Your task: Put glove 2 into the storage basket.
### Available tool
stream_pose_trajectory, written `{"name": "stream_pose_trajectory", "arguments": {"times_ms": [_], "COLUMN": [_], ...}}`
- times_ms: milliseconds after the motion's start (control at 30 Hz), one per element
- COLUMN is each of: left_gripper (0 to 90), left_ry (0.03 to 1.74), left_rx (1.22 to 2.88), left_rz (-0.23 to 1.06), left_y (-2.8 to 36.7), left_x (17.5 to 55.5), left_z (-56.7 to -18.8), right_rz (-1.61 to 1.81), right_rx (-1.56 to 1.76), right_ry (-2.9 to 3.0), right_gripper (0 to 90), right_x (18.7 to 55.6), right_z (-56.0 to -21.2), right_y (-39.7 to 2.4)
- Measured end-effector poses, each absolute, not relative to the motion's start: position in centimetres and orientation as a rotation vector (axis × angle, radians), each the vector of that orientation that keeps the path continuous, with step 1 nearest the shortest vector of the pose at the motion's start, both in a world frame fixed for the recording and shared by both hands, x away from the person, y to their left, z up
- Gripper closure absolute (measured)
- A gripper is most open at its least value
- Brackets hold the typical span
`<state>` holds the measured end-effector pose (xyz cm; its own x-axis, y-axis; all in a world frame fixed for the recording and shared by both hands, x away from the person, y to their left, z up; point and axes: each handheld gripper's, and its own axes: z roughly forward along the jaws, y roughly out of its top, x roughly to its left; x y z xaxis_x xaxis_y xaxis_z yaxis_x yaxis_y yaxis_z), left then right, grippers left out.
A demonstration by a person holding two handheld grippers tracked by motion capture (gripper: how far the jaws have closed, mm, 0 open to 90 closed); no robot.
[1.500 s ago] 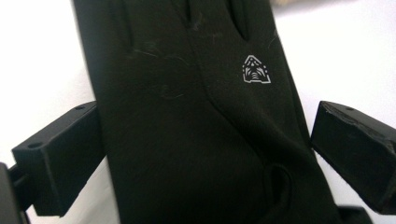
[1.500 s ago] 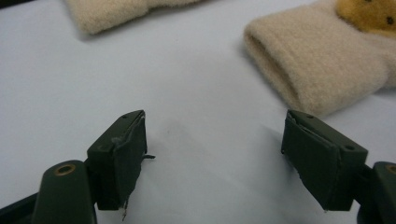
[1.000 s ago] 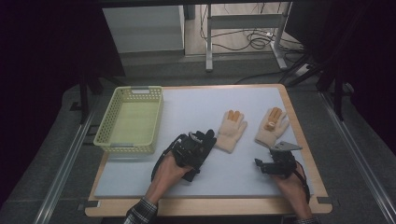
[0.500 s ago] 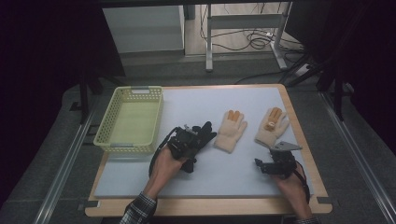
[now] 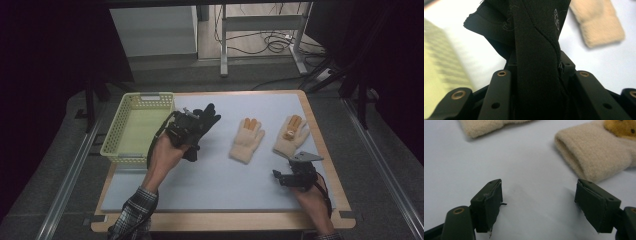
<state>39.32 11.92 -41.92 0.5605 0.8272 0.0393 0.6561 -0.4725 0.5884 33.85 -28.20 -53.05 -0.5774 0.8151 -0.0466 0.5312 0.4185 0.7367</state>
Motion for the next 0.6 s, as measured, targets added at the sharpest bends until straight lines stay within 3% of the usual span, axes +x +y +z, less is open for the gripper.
{"name": "stream_pose_trajectory", "arguments": {"times_ms": [267, 600], "left_gripper": [64.5, 64.1], "left_ry": [1.285, 1.417], "left_rx": [2.230, 2.185], "left_rz": [0.533, 0.597], "left_y": [16.4, 21.9], "left_x": [40.8, 42.3], "left_z": [-39.6, -39.8], "right_rz": [0.974, 0.974], "right_rx": [1.150, 1.150], "right_ry": [2.278, 2.278], "right_gripper": [21.8, 21.7], "right_x": [33.8, 33.9], "right_z": [-53.1, -53.1], "right_y": [-28.2, -28.2]}}
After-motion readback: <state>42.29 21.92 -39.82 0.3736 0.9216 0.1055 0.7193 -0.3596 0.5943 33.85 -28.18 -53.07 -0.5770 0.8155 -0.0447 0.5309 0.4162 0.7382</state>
